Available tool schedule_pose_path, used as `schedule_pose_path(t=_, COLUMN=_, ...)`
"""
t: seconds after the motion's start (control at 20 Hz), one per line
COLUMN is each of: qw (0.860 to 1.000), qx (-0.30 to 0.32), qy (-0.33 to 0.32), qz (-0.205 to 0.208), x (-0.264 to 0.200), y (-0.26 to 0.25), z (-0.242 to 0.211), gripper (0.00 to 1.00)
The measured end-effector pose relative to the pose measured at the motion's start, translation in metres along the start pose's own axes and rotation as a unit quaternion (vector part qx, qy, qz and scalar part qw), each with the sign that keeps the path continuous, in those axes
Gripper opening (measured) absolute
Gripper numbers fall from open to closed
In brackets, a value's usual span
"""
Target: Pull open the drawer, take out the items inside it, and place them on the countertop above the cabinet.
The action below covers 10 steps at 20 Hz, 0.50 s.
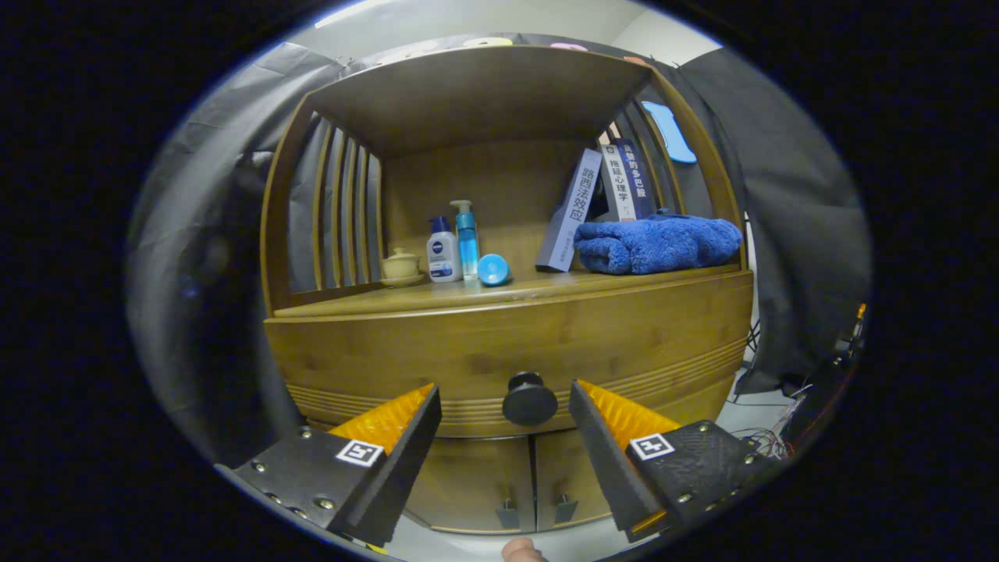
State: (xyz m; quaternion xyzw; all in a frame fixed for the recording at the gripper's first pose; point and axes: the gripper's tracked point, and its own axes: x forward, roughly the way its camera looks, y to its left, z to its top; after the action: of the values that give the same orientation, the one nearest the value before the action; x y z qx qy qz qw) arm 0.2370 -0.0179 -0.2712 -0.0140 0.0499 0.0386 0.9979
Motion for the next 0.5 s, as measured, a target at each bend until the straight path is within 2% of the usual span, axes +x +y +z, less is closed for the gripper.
schedule_pose_path(t=0.3, qw=1.0, qx=-0.027, qy=0.005, qz=-0.007, x=-0.054, y=-0.001, z=0.042, gripper=0.99)
schedule_pose_path(t=0.5, qw=1.0, qx=0.0, qy=0.013, qz=-0.004, x=-0.09, y=0.001, z=0.097, gripper=0.99)
